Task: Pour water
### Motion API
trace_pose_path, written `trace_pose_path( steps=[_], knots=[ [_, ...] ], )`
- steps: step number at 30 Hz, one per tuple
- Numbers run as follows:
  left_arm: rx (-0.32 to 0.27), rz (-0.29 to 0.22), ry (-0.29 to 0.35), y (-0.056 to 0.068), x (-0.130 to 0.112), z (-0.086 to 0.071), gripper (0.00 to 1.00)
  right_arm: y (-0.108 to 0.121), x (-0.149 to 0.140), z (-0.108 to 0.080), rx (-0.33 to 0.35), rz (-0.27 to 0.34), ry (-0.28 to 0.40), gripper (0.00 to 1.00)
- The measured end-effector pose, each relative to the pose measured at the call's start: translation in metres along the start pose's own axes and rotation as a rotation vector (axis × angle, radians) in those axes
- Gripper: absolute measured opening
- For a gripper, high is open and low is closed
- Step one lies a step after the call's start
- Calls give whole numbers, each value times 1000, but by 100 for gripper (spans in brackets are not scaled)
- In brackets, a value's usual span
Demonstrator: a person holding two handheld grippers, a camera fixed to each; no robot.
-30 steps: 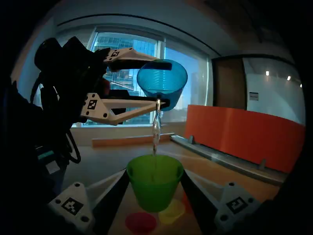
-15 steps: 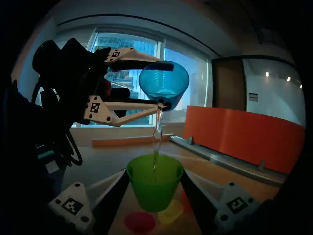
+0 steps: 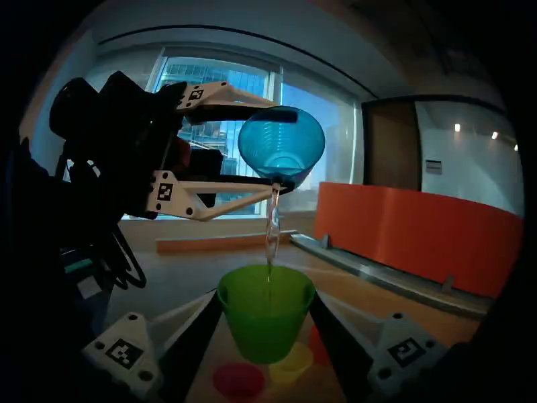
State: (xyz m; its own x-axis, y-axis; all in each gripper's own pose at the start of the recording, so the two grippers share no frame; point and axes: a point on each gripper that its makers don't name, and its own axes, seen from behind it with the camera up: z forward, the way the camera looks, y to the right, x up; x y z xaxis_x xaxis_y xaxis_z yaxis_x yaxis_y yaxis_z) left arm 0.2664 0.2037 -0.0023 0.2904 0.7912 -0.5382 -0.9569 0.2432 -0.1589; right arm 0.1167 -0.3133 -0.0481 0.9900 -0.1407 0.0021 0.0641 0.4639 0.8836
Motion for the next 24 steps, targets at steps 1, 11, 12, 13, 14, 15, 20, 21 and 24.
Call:
trace_pose_path(
  steps=[1, 11, 12, 13, 14, 15, 20, 21, 24],
  knots=[
    [0, 5, 0, 0, 0, 0, 86, 0, 0, 0, 0, 0, 0, 91],
    [4, 57, 5, -3, 6, -2, 86, 1, 1, 0, 0, 5, 4, 90],
    [5, 61, 5, -2, 6, -2, 86, 1, 1, 0, 0, 5, 5, 90],
    [7, 66, 5, -2, 7, -3, 86, 1, 2, 0, 0, 4, 5, 91],
    [8, 72, 5, -2, 7, -3, 86, 1, 2, -1, 0, 3, 6, 91],
    [10, 77, 5, -1, 7, -3, 86, 1, 2, -1, 0, 3, 6, 91],
    [17, 101, 4, -1, 8, -4, 86, 1, 3, -1, -2, 2, 7, 90],
    [17, 105, 4, -1, 9, -4, 86, 1, 3, -1, -3, 2, 7, 90],
    [17, 118, 6, 0, 10, -4, 86, 2, 3, -1, -4, 2, 8, 91]
  ],
)
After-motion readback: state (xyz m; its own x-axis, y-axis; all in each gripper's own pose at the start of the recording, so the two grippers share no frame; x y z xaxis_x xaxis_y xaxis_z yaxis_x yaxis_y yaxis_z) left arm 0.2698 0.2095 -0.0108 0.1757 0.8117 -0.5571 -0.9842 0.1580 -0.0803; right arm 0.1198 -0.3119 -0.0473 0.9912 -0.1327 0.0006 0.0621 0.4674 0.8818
